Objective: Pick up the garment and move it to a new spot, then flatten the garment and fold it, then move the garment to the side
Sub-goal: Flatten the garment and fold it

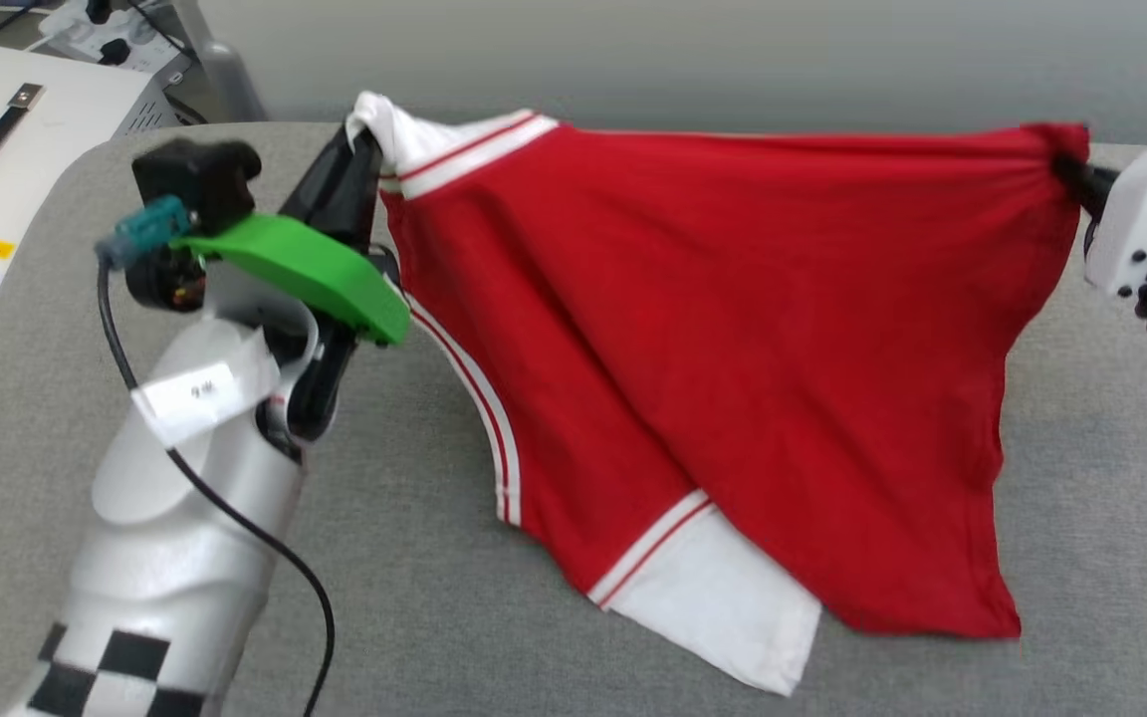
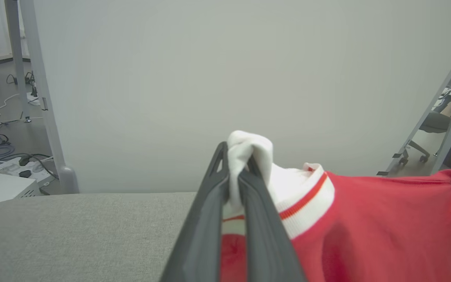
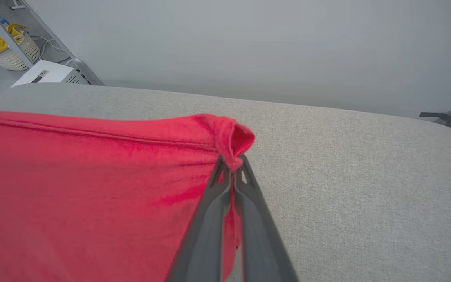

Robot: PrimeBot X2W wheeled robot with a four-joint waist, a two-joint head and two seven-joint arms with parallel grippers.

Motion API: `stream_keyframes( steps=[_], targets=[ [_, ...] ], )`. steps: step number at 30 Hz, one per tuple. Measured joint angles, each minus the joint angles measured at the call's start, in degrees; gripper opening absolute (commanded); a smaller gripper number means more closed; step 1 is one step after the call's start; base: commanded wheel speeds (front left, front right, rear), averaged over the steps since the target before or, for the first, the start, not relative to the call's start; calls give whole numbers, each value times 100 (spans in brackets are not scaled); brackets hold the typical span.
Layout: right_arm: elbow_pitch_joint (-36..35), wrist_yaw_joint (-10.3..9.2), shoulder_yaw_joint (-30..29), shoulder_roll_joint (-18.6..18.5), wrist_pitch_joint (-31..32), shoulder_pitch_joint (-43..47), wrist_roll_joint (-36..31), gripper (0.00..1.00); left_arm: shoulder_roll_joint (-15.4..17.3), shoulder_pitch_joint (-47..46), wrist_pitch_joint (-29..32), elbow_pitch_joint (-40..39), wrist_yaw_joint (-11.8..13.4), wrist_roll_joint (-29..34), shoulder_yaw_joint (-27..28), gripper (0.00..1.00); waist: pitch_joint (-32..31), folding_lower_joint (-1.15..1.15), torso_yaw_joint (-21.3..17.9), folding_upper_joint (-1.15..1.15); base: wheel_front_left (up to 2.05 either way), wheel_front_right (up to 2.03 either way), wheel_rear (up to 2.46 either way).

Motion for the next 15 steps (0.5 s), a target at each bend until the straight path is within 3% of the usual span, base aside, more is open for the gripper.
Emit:
stream_keyframes(
  steps=[8,15],
  targets=[
    [302,2,-633,382,-768,-1429,-965,0,77,-2136,12,1336,-101,102,45,0,332,-1,-220,0,0,0,0],
    [690,8,-1026,800,-1397,-2875,-1938,0,342,-3856,-99,2132,-101,394,63,0,880,0,-361,0,0,0,0]
  ],
)
